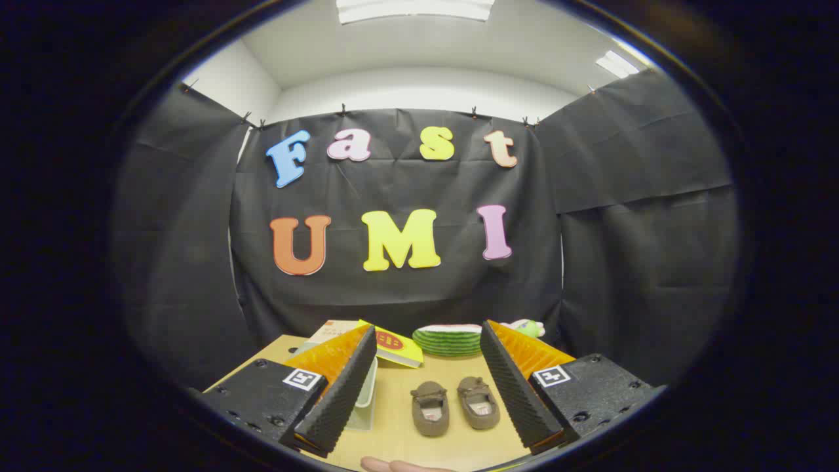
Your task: Open the storage box then place both shoes into the box .Put the left shoe in first, then the right shoe, with the right side of both shoes facing outward in a uniform manner.
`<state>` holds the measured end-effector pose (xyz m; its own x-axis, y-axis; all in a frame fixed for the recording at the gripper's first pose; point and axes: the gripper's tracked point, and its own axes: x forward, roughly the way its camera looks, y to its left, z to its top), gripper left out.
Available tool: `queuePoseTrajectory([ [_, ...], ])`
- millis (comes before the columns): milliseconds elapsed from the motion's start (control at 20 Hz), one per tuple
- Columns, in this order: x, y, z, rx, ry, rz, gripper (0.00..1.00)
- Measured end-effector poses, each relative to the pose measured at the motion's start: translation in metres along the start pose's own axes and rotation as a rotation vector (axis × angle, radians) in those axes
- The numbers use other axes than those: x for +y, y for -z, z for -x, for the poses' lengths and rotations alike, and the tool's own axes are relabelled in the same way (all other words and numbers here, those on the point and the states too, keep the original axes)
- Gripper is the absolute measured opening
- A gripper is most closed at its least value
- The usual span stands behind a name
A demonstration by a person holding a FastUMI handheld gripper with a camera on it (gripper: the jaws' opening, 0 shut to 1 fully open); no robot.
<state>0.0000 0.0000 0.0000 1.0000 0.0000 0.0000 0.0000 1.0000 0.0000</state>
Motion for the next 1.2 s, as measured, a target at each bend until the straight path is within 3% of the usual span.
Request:
queuePoseTrajectory([
  [800,0.006,0.013,-0.017,0.015,0.003,0.023,1.0],
  [1200,0.012,0.034,-0.051,0.074,-0.005,0.027,1.0],
])
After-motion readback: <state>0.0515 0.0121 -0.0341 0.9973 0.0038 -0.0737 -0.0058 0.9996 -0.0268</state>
